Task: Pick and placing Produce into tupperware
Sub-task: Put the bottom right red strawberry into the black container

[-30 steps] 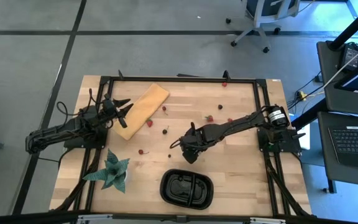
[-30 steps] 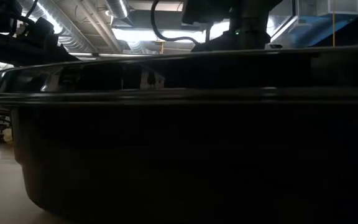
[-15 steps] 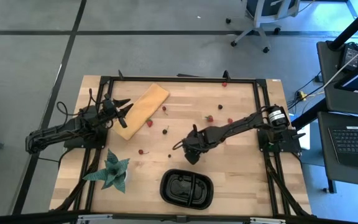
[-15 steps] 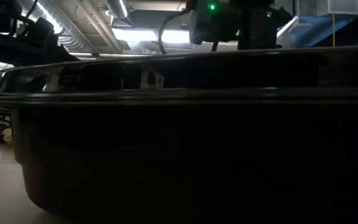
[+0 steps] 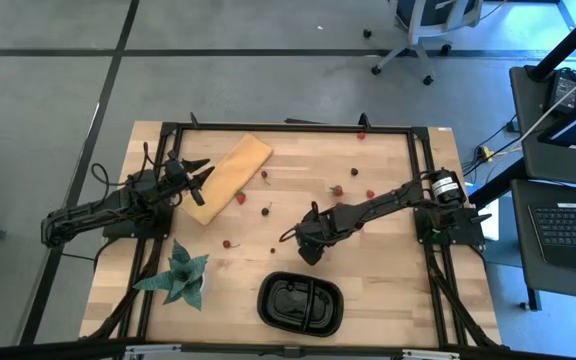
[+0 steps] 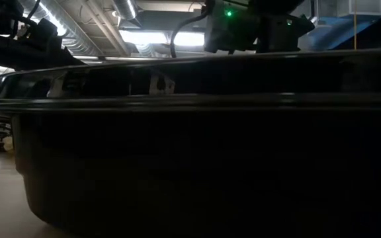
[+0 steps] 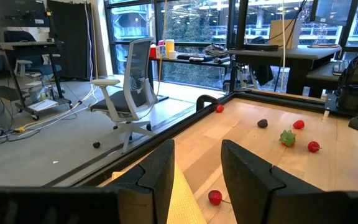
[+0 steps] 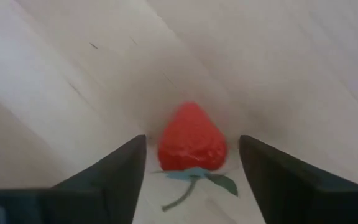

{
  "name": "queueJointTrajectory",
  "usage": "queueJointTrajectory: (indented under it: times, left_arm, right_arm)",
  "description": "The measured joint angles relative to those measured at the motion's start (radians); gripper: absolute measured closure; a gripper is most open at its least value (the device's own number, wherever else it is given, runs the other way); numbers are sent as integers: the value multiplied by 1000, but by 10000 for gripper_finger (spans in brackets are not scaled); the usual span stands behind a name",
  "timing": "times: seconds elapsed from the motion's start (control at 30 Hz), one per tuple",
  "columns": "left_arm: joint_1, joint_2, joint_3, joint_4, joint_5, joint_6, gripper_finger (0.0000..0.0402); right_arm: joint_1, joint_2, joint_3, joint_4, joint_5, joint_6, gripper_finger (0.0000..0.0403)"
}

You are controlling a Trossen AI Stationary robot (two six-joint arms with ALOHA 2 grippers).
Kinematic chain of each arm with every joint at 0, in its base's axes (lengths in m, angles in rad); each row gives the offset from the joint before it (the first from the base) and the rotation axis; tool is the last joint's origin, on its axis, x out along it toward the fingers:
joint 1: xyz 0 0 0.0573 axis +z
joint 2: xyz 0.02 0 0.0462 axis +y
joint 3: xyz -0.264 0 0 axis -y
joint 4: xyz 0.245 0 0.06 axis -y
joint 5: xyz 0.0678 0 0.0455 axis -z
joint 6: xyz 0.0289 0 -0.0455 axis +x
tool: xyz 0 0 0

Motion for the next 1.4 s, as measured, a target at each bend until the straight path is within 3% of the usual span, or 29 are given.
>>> queueJointTrajectory:
  times: [0.5,0.8,1.07,1.4]
  left_arm:
    - [0,0,0,0,0,0,276]
    - [0,0,0,0,0,0,276]
    - [0,0,0,0,0,0,276]
    - [0,0,0,0,0,0,276]
  right_arm:
    - [-15,0,0,21,-1,-24,251]
    - [-15,0,0,18,-29,-22,225]
    - [-15,0,0,18,-29,-1,265]
    - [-15,0,28,14,-54,1,258]
